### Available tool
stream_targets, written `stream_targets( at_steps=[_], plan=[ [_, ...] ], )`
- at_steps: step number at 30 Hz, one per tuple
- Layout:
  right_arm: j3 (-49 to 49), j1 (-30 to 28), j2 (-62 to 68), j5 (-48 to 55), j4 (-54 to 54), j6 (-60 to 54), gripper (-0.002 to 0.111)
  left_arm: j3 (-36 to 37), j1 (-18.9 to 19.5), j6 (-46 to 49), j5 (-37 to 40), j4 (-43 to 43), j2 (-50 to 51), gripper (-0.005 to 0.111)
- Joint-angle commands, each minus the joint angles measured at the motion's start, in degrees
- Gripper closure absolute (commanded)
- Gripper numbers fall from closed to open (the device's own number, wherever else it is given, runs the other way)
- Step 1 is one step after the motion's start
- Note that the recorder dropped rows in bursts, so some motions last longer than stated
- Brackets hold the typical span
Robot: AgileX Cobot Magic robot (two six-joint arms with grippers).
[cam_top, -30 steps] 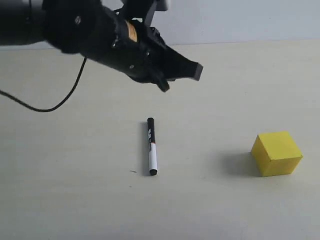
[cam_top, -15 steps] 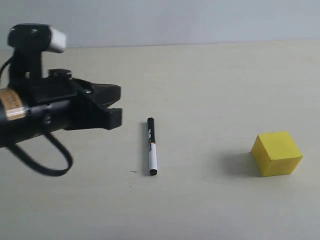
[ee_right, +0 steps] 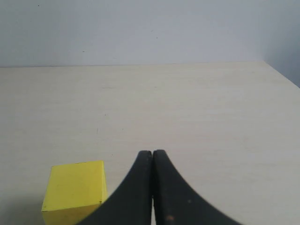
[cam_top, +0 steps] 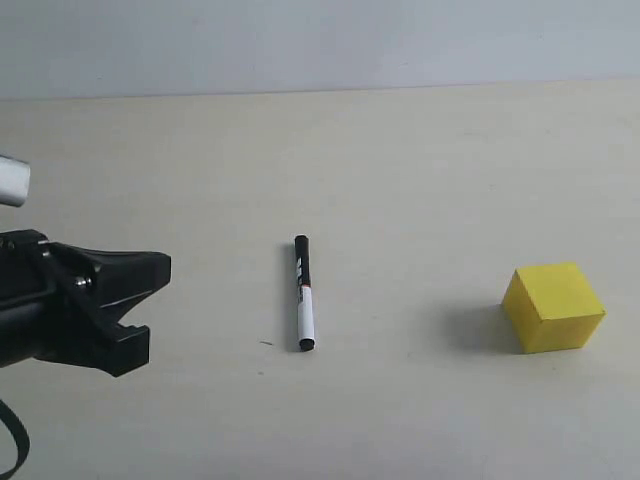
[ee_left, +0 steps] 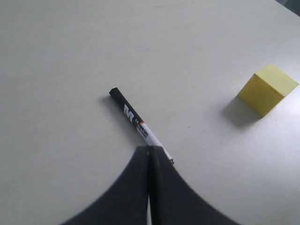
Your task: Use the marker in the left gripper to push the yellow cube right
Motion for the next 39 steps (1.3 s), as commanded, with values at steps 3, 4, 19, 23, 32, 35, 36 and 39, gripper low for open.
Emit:
stream_targets(
  at_steps=[3, 4, 19, 23, 32, 35, 36, 39],
  plan=[
    [0.3, -0.3, -0.3, -0.4, -0.5, -0.1, 0.108, 0.2, 0.1, 0.3, -0.1, -0.3, -0.2, 0.107],
    [0.3, -0.3, -0.3, -0.4, -0.5, -0.1, 0.108, 0.2, 0.1, 0.3, -0.1, -0.3, -0.2, 0.107],
    [0.3, -0.3, -0.3, -0.4, -0.5, -0.2, 0.108, 0.2, 18.2, 2.7, 9.0, 0.5, -12.9, 0.107],
    [0.3, -0.3, -0.3, -0.4, -0.5, -0.2, 0.108, 0.2, 28.1, 6.8, 15.6, 0.7, -24.0, 0.107],
    [0.3, -0.3, -0.3, -0.4, -0.5, -0.2, 0.108, 0.2, 40.7, 8.7, 22.0, 0.7, -43.0, 0.107],
    [0.3, -0.3, -0.3, -0.4, -0.5, -0.2, 0.108, 0.2, 44.2, 9.3, 25.9, 0.7, -47.4, 0.107],
    [0.3, -0.3, -0.3, -0.4, -0.5, -0.2, 0.108, 0.2, 45.2, 9.6, 26.9, 0.7, -48.5, 0.107],
    [0.3, -0.3, -0.3, -0.4, -0.5, -0.2, 0.108, 0.2, 46.7, 9.7, 29.1, 0.7, -50.8, 0.107]
  ],
)
